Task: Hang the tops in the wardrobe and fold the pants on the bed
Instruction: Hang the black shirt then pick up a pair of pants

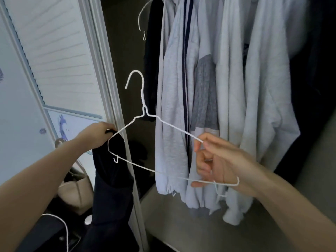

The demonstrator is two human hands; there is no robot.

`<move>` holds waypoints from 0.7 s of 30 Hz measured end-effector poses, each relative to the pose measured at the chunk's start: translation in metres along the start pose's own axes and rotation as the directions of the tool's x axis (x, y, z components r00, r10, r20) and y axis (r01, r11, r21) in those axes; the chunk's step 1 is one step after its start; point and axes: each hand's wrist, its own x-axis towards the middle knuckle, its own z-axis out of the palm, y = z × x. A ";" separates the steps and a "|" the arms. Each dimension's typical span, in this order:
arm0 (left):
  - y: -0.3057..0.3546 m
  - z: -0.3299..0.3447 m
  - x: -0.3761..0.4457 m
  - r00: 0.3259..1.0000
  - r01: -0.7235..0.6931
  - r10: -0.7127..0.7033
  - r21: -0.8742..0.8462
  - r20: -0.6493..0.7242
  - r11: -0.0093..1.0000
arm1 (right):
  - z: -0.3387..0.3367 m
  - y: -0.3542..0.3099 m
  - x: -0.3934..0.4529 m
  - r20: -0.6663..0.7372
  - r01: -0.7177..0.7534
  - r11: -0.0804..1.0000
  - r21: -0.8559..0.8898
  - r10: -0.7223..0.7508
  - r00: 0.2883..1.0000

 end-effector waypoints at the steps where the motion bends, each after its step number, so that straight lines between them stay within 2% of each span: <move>1: 0.009 -0.002 -0.003 1.000 -0.002 0.002 -0.024 0.004 1.000 | 0.002 0.008 -0.001 -0.012 0.006 1.000 -0.024 -0.006 1.000; 5: 0.043 -0.011 -0.014 0.997 0.082 -0.078 -0.185 0.031 0.979 | 0.010 0.039 0.000 -0.035 -0.007 0.995 -0.104 0.004 0.999; 9: 0.048 -0.019 -0.029 0.959 0.282 -0.261 -0.508 0.114 0.814 | 0.010 0.060 -0.001 -0.021 -0.063 0.982 -0.178 0.060 0.998; 12: 0.053 -0.023 -0.042 0.924 0.372 -0.359 -0.513 0.129 0.774 | 0.006 0.069 -0.002 -0.074 -0.096 0.966 -0.240 0.080 0.994; 16: 0.083 -0.026 -0.048 0.955 0.258 -0.296 -0.430 -0.023 0.865 | 0.010 0.069 -0.002 -0.054 -0.050 0.916 -0.398 0.031 0.998; 18: 0.098 -0.026 -0.055 0.969 0.185 -0.236 -0.411 -0.075 0.892 | 0.013 0.069 0.000 -0.064 0.001 0.908 -0.420 -0.030 0.997; 21: 0.112 -0.033 -0.065 0.984 0.073 -0.148 -0.528 -0.100 0.846 | 0.011 0.070 -0.001 -0.094 0.123 0.909 -0.397 -0.174 0.980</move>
